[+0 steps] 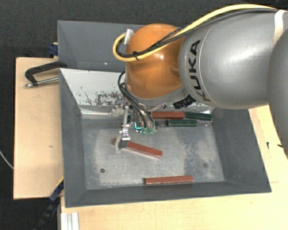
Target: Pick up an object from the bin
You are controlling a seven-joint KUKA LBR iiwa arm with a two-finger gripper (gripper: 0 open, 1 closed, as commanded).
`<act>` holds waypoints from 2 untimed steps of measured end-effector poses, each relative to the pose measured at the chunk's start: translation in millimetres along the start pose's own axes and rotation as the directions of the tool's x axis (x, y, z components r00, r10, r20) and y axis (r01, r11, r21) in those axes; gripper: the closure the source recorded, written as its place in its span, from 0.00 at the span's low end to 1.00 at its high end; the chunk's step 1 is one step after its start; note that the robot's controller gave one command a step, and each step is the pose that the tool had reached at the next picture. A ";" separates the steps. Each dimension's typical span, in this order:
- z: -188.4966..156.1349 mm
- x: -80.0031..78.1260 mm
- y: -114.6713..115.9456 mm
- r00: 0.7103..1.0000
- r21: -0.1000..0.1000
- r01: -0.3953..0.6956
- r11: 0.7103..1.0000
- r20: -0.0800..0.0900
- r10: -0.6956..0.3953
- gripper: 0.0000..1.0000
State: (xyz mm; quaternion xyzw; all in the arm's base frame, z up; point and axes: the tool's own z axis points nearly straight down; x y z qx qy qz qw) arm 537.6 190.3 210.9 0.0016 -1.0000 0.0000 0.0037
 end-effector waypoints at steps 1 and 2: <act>-4.4 -1.9 -0.9 1.000 -0.002 -0.002 1.000 0.008 0.002 0.00; 42.3 -13.8 -23.3 0.999 -0.003 0.044 0.999 0.015 -0.044 0.00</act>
Offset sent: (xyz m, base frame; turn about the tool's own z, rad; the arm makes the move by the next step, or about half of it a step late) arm 0.0214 -0.0491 -0.0938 -0.0804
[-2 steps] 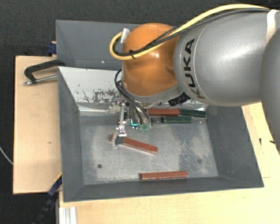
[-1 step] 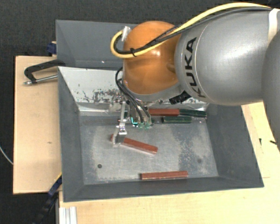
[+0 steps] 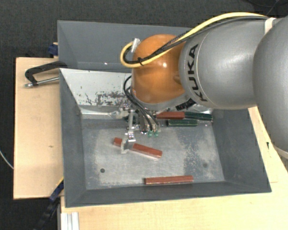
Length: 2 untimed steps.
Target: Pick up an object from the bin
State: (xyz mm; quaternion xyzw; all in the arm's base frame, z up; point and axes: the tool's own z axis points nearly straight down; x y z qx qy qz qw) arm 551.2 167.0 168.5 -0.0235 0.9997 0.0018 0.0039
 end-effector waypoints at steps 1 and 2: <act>62.9 18.2 -21.3 0.994 0.002 0.111 0.994 -0.004 -0.111 0.00; 90.1 -21.1 -44.5 1.000 -0.003 0.026 1.000 -0.007 -0.026 1.00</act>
Offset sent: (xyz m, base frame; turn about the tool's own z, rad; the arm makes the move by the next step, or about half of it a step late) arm 0.0211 -0.0478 -0.0985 -0.0237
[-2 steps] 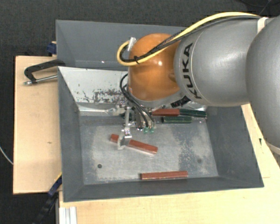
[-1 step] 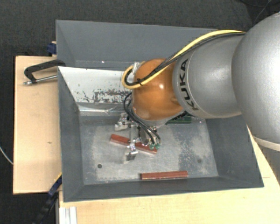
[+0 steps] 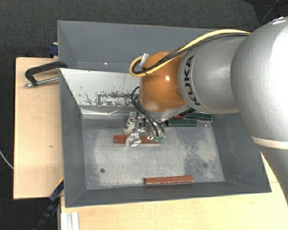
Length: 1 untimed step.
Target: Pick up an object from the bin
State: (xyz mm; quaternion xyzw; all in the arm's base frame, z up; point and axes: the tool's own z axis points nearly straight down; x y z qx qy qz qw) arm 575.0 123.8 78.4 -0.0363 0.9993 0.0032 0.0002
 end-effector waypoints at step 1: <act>0.0 0.0 0.0 1.000 0.000 0.000 1.000 0.000 0.000 1.00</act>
Offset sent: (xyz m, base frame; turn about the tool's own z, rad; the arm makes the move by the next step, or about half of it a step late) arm 0.0165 0.0012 0.0203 -0.1062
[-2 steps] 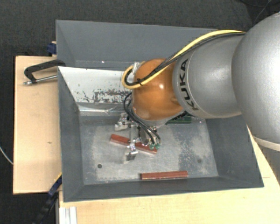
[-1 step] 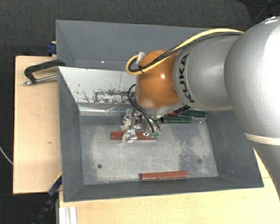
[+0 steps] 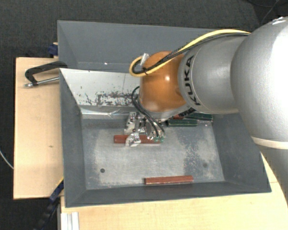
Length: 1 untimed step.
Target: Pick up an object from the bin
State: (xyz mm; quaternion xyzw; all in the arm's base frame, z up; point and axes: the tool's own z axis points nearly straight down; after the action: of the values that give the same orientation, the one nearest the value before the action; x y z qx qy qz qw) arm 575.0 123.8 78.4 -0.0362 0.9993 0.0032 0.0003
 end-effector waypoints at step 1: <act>-5.0 -6.4 -0.5 0.999 0.004 0.045 0.999 0.005 -0.045 1.00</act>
Offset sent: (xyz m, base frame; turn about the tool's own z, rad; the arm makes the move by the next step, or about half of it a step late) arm 0.0112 0.0021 0.1543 -0.0428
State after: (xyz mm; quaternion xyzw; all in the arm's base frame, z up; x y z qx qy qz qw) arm 581.4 123.8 83.3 -0.0587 0.9983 0.0015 0.0031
